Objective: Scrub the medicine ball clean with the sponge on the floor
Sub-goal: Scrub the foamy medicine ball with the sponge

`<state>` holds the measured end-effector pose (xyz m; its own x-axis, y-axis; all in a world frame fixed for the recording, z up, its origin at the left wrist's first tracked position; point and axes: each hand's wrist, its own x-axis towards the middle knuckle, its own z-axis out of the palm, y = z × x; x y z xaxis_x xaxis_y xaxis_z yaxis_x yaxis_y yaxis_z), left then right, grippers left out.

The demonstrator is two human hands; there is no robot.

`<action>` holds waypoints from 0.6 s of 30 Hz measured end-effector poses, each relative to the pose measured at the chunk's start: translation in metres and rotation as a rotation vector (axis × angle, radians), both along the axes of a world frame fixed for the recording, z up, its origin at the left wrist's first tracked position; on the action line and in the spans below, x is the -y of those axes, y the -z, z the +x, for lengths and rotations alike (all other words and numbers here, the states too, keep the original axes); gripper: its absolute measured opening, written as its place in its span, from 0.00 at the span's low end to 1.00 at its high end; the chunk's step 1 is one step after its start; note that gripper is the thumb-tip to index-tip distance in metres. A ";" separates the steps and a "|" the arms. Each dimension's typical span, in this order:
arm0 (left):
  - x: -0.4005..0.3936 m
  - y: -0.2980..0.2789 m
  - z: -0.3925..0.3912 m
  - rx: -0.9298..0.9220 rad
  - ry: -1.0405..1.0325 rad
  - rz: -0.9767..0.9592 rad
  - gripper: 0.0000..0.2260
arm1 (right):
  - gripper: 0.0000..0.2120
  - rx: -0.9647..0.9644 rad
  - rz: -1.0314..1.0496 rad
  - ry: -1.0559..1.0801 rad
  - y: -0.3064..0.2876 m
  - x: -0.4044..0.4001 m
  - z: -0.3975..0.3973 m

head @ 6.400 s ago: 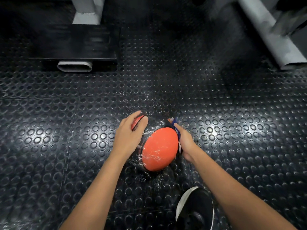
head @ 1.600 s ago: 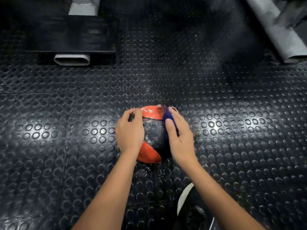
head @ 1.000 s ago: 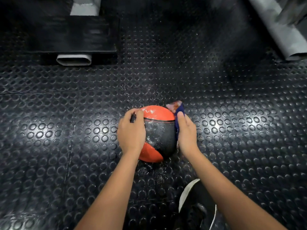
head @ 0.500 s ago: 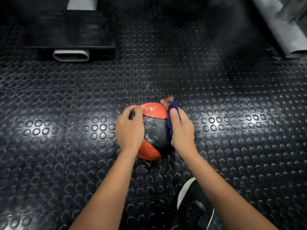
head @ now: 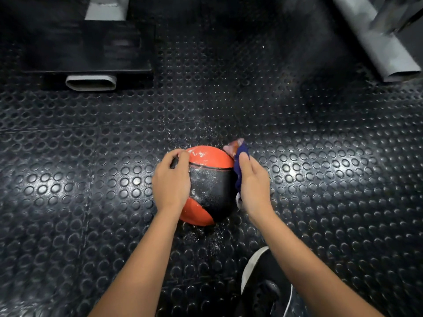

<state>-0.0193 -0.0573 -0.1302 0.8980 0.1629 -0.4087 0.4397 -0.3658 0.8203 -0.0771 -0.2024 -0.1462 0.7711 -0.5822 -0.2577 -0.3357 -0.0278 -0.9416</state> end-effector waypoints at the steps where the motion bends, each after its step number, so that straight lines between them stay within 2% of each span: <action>1: 0.000 0.000 0.000 -0.002 0.000 0.001 0.07 | 0.16 0.041 -0.096 -0.060 0.000 -0.005 -0.003; 3: -0.001 0.000 -0.001 0.002 0.000 -0.015 0.06 | 0.13 0.080 -0.171 -0.102 0.007 -0.012 -0.008; 5: 0.000 0.000 -0.004 0.005 -0.001 -0.016 0.07 | 0.15 0.098 0.003 -0.002 0.015 -0.013 -0.007; 8: 0.005 -0.004 -0.005 0.004 -0.001 0.039 0.07 | 0.20 -0.049 0.242 0.113 0.029 0.001 0.006; 12: 0.003 -0.003 -0.001 -0.012 0.006 0.014 0.09 | 0.18 -0.299 0.556 0.137 0.049 0.020 0.016; 15: -0.002 -0.002 -0.001 -0.007 0.001 -0.020 0.08 | 0.18 -0.424 0.484 0.001 0.053 0.026 0.012; 18: -0.002 -0.003 -0.002 0.007 0.013 -0.024 0.06 | 0.19 -0.256 0.246 0.033 0.039 0.024 0.011</action>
